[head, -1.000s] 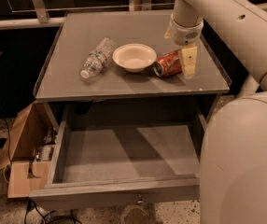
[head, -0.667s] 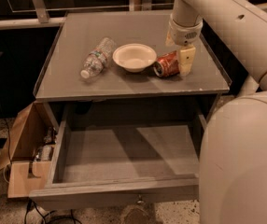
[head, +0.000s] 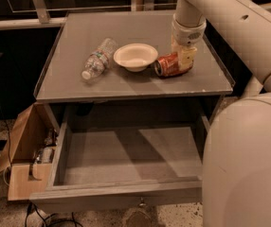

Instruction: Place coke can into top drawer

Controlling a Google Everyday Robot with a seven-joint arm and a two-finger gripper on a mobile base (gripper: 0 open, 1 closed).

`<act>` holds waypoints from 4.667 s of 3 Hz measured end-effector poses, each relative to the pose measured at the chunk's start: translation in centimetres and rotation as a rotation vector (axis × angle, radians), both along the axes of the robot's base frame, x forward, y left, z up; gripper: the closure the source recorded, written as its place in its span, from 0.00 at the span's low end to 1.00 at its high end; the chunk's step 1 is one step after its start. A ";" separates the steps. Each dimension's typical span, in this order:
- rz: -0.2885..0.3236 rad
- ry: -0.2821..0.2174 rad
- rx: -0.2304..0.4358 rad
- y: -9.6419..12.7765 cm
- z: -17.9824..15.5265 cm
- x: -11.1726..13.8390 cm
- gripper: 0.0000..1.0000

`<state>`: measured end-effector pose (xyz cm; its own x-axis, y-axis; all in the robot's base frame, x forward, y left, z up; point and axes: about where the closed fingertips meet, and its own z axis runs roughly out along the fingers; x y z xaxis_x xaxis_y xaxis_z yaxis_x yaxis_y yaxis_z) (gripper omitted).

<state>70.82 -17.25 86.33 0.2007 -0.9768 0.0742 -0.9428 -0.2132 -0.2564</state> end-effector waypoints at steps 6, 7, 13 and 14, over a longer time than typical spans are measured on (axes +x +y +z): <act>-0.303 0.040 0.000 -11.6 3.4 -6.6 1.00; -0.308 0.041 -0.001 -11.8 3.6 -6.8 1.00; -0.345 -0.030 -0.005 -9.4 7.2 -16.3 1.00; -0.330 0.015 0.027 -7.9 5.7 -18.9 1.00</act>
Offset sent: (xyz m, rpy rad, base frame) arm -0.0079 -0.0071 0.0017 0.0182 0.0276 -0.0360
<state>51.88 -25.11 92.06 -0.1262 -0.9909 0.0466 -0.9635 0.1113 -0.2437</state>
